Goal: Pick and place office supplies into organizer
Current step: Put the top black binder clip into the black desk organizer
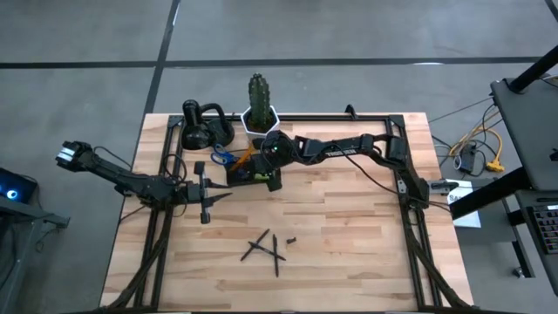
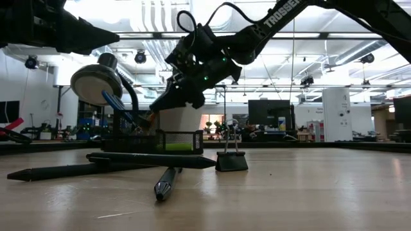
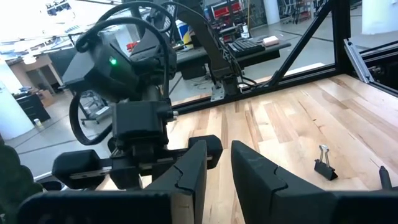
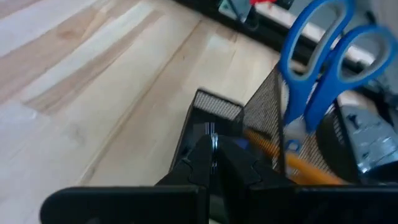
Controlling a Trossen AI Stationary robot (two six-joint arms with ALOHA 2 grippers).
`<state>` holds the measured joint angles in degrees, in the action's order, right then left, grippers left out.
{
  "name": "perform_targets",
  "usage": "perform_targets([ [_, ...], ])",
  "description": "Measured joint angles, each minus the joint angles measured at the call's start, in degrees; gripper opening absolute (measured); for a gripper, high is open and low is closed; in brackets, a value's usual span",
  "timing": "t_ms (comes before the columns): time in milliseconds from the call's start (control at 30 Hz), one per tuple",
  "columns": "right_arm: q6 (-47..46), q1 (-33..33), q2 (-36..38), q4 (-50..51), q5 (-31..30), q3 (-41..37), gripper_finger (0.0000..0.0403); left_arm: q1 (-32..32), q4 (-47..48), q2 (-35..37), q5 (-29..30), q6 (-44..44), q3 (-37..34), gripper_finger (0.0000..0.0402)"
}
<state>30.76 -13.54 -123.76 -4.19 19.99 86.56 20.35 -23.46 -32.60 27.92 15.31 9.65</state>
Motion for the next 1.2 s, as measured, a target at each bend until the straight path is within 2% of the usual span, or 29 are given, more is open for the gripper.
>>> perform_targets([
  [1200,1.85,0.40,-0.11,1.67,-0.11,0.00,0.0009,-0.01,0.02,0.00,0.00,0.00,0.00,0.0059],
])
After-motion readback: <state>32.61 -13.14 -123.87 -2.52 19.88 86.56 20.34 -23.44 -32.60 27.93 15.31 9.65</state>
